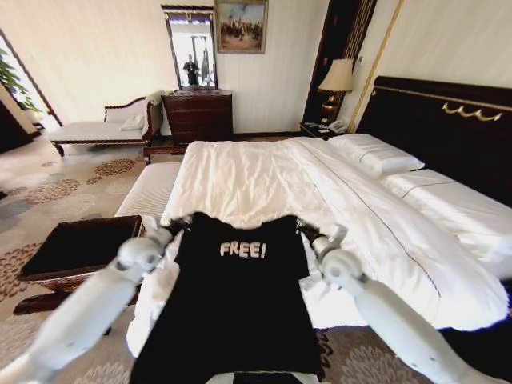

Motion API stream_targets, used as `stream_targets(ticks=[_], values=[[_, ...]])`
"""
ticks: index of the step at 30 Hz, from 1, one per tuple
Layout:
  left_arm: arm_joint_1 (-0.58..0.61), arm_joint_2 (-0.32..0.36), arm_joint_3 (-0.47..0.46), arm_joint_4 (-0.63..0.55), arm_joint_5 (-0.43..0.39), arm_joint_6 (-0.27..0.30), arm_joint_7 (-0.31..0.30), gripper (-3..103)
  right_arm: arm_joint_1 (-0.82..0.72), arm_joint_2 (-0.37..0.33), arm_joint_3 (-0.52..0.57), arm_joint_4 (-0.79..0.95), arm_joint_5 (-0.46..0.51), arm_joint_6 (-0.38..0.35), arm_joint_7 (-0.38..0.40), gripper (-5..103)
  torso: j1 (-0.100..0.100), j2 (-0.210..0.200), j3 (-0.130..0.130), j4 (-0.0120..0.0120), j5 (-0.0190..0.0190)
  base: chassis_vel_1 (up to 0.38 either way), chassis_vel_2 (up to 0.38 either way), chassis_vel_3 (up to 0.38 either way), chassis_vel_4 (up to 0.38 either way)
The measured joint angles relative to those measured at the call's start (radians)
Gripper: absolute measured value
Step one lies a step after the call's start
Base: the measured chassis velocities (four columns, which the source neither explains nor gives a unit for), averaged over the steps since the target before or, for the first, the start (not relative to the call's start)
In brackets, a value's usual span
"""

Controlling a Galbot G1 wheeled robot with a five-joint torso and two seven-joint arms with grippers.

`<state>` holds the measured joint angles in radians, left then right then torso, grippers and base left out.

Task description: Fold the clothes on the bed and place them into the basket.

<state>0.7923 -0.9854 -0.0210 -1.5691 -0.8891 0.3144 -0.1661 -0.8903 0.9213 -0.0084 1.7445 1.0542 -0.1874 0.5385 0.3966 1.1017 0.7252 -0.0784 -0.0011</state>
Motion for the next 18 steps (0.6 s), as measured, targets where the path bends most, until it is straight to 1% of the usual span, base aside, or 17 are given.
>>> stream_targets(ticks=[1, 2, 3, 5, 9, 11, 13, 15, 16, 18], values=[[-0.011, -0.047, 0.008, 0.053, 0.019, -0.015, 0.001, 0, 0.002, 0.019, -0.010, -0.050, -0.024, 0.009, -0.011, 0, 0.000, 0.000, 0.000, -0.0004, 0.0010, 0.000, 0.000, 0.000, 0.000], [-0.022, -0.092, 0.010, 0.110, 0.034, -0.027, 0.002, 0, 0.003, 0.041, -0.015, -0.102, -0.046, 0.017, -0.021, 0, 0.000, 0.000, 0.000, -0.0003, 0.0016, 0.000, 0.000, 0.000, 0.000], [-0.022, -0.092, 0.010, 0.110, 0.034, -0.027, 0.002, 0, 0.003, 0.041, -0.015, -0.102, -0.046, 0.017, -0.021, 0, 0.000, 0.000, 0.000, -0.0003, 0.0016, 0.000, 0.000, 0.000, 0.000], [-0.037, -0.135, 0.000, 0.177, 0.049, -0.042, 0.009, 0, 0.007, 0.073, -0.017, -0.162, -0.071, 0.024, -0.033, 0, -0.001, 0.000, 0.000, 0.0001, 0.0013, 0.000, 0.000, 0.000, 0.000], [-0.051, -0.145, -0.029, 0.201, 0.044, -0.048, 0.015, 0, 0.016, 0.097, -0.022, -0.190, -0.099, 0.037, -0.046, 0, 0.000, 0.000, 0.000, 0.0008, 0.0012, 0.000, 0.000, 0.000, 0.000], [-0.054, -0.143, -0.039, 0.200, 0.036, -0.049, 0.016, 0, 0.020, 0.102, -0.024, -0.192, -0.103, 0.042, -0.051, 0, 0.000, 0.000, 0.000, 0.0008, 0.0011, 0.000, 0.000, 0.000, 0.000], [-0.058, -0.136, -0.078, 0.184, 0.004, -0.051, 0.021, 0, 0.034, 0.114, -0.024, -0.195, -0.115, 0.069, -0.078, 0, -0.001, 0.000, 0.000, 0.0009, 0.0010, 0.000, 0.000, 0.000, 0.000], [-0.058, -0.132, -0.118, 0.178, -0.020, -0.059, 0.026, 0, 0.052, 0.127, -0.015, -0.204, -0.122, 0.113, -0.116, 0, -0.001, 0.001, 0.000, 0.0004, 0.0010, 0.000, 0.000, 0.000, 0.000], [-0.058, -0.132, -0.118, 0.178, -0.020, -0.059, 0.026, 0, 0.052, 0.127, -0.015, -0.204, -0.122, 0.113, -0.116, 0, -0.001, 0.001, 0.000, 0.0004, 0.0010, 0.000, 0.000, 0.000, 0.000], [-0.058, -0.133, -0.161, 0.190, -0.034, -0.067, 0.029, 0, 0.073, 0.143, -0.006, -0.226, -0.131, 0.158, -0.143, 0, -0.001, 0.001, 0.000, 0.0004, 0.0010, 0.000, 0.000, 0.000, 0.000]])
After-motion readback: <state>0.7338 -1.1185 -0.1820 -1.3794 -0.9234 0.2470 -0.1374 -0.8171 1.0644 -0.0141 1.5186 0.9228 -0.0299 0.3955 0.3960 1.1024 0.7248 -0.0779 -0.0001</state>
